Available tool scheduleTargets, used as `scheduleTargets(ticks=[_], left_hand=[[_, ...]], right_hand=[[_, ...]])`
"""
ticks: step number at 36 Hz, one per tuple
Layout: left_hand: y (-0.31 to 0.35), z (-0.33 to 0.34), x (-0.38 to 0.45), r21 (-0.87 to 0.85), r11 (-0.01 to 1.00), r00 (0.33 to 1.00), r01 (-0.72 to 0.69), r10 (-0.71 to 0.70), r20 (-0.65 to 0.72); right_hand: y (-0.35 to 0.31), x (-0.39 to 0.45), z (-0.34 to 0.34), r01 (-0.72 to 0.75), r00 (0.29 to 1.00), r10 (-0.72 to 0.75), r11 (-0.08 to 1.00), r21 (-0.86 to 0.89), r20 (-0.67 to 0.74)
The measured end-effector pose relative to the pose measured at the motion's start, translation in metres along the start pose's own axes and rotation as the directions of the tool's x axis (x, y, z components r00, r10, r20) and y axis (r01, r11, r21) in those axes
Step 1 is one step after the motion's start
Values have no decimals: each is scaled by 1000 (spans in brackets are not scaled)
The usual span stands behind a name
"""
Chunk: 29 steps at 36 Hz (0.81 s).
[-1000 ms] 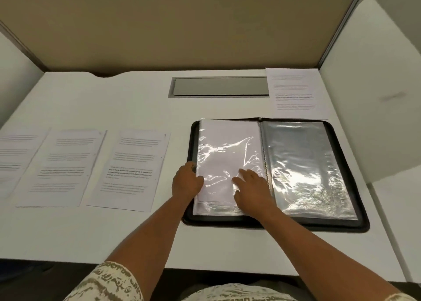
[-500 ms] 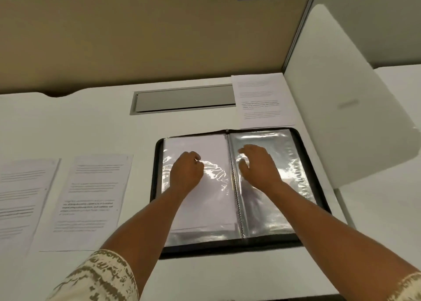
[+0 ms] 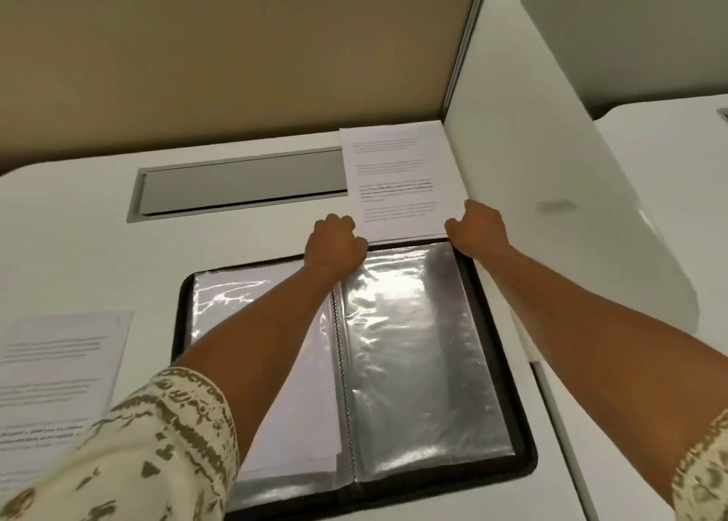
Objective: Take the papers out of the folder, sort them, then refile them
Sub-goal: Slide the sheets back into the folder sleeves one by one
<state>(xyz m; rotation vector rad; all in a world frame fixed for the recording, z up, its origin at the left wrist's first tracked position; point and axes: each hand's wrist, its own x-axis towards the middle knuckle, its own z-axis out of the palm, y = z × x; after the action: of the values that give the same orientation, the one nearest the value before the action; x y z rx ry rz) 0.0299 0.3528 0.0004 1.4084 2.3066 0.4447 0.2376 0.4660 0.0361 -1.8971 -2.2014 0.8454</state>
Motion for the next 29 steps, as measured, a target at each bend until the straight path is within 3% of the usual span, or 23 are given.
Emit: scheduleTargets(ticks=[3,7,11,18,25,29], left_hand=[[4,8,17,-3,997,997,75,-75,17],[11,17,38,-147,961,972,236,-232,45],[12,23,51,-276,904,942,327,-334,22],[8,30,57,-333,895,947,296,-319,-17],[9,28,62,-522,753,896,402,-442,52],[13,24,59,-543,740,894,397,-447,44]], right_hand=[[4,23,-1,-82,996,81,996,38,24],[7,47,4,-137,990,134,988,71,41],[3,67,15,-117,993,115,989,89,24],[2,87,33,-149,989,146,974,172,30],[9,89,34,-183,983,174,908,377,58],[5,84,28,-185,980,195,838,514,34]])
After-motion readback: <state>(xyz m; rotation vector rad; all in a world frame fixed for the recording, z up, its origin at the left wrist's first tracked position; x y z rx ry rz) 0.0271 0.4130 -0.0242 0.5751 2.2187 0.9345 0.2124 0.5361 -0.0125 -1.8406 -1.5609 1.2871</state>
